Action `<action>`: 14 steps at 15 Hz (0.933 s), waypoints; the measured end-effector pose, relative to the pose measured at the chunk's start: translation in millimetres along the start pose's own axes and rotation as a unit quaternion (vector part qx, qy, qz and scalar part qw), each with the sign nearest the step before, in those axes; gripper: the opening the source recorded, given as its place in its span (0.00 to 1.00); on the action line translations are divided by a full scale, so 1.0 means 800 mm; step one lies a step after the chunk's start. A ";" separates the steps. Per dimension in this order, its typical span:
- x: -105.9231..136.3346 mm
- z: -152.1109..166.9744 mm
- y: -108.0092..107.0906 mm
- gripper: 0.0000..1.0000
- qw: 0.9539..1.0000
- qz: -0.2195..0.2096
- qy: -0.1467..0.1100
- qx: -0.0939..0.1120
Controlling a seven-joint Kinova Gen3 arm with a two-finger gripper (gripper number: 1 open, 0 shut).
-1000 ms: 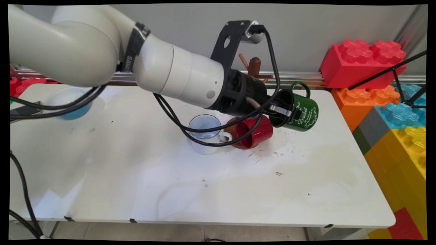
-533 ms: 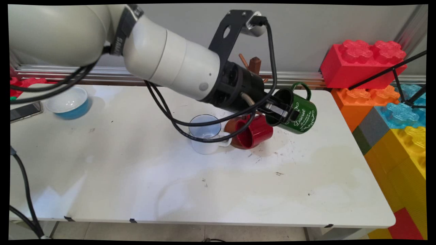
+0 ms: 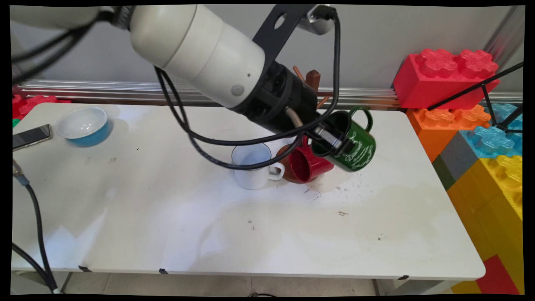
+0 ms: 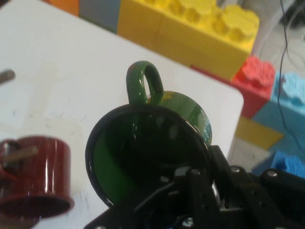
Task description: Place the picked object on the table
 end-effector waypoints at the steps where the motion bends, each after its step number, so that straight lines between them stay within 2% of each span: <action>1: 0.003 -0.006 0.004 0.00 1.000 0.009 -0.017 -0.001; 3: 0.008 -0.020 0.013 0.00 0.998 0.031 -0.050 0.002; 6: 0.017 -0.048 0.022 0.00 0.993 0.069 -0.096 0.018; 11: 0.023 -0.086 0.000 0.00 0.978 0.099 -0.168 0.073; 14: 0.022 -0.102 -0.018 0.00 0.967 0.117 -0.205 0.099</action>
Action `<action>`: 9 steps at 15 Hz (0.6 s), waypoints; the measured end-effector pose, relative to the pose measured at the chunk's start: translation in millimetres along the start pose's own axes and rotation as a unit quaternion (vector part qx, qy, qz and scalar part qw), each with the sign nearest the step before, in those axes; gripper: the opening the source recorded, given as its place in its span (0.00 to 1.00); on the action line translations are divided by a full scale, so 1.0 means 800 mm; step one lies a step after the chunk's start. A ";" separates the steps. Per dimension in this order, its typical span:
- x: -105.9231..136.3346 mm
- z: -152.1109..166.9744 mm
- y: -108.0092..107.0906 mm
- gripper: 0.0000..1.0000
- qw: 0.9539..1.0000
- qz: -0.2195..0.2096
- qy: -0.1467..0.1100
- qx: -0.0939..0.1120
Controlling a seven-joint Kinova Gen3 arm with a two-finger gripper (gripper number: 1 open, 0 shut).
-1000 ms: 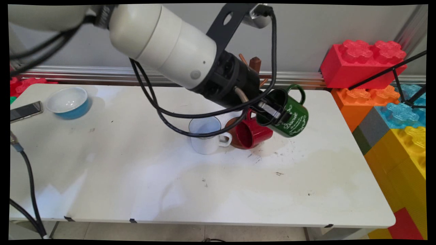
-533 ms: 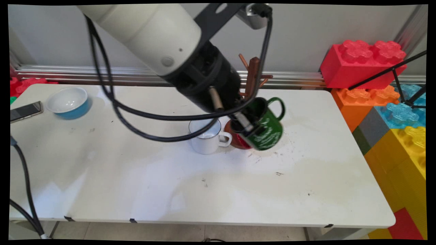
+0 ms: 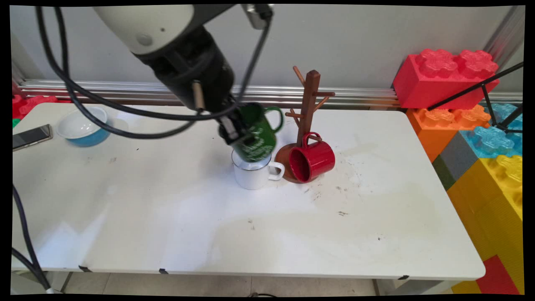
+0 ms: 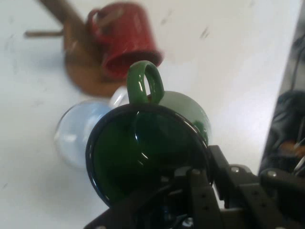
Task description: Place the picked object on the table
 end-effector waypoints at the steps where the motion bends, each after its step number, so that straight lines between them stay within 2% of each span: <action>1: -0.005 -0.002 -0.008 0.00 1.000 0.006 -0.013 0.010; 5: -0.024 -0.005 -0.045 0.00 0.996 0.032 -0.057 0.054; 9: -0.043 0.004 -0.087 0.00 0.991 0.049 -0.087 0.089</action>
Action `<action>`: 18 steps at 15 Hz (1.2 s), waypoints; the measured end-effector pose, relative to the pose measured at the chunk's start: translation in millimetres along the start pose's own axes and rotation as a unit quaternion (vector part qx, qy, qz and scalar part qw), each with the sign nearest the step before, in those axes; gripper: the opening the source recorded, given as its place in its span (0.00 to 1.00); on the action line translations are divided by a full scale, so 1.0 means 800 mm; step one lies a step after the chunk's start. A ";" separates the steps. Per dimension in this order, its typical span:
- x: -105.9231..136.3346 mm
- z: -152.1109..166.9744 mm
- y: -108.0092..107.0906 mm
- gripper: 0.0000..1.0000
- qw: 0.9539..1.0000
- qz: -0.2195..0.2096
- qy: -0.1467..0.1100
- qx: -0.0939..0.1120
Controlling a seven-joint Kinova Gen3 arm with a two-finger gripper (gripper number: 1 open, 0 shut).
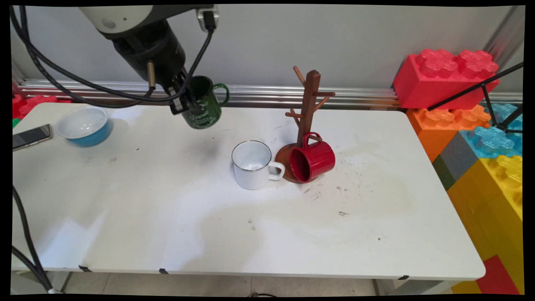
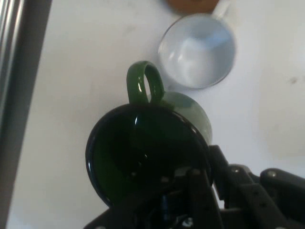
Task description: Place the picked object on the table
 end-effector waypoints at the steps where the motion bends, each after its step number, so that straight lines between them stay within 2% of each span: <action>1: -0.003 0.005 -0.006 0.00 1.000 0.002 -0.003 0.003; 4: -0.010 0.026 -0.027 0.00 1.000 0.010 -0.011 0.014; 9: -0.022 0.091 -0.073 0.00 0.999 0.020 -0.026 0.030; 18: -0.023 0.208 -0.097 0.00 0.999 0.027 -0.031 0.000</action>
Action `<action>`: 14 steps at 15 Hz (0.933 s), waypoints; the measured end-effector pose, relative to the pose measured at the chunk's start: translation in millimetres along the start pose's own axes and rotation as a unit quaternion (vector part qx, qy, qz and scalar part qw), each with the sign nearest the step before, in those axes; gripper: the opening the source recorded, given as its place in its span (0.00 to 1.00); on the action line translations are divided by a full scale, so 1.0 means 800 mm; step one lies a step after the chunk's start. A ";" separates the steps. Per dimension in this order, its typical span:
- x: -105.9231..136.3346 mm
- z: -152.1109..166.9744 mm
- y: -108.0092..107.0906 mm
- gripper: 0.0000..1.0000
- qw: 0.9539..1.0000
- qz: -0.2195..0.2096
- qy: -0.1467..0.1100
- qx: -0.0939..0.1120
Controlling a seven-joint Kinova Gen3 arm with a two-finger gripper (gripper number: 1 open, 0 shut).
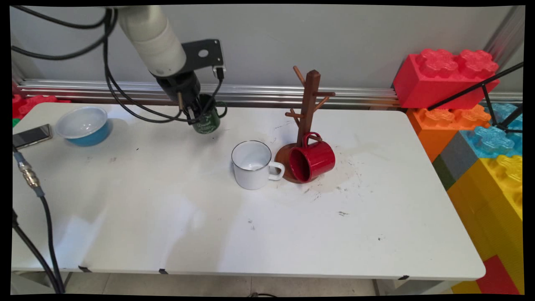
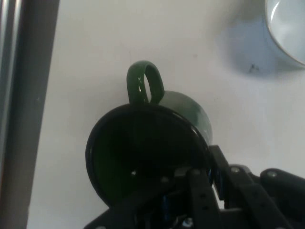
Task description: Place the picked object on the table
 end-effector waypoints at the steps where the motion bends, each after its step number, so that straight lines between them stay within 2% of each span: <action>1: 0.001 0.010 -0.001 0.00 1.000 0.001 0.001 -0.003; 5: 0.007 0.057 0.002 0.00 1.000 0.011 0.006 -0.023; 14: 0.011 0.098 0.010 0.00 0.999 0.026 0.009 -0.038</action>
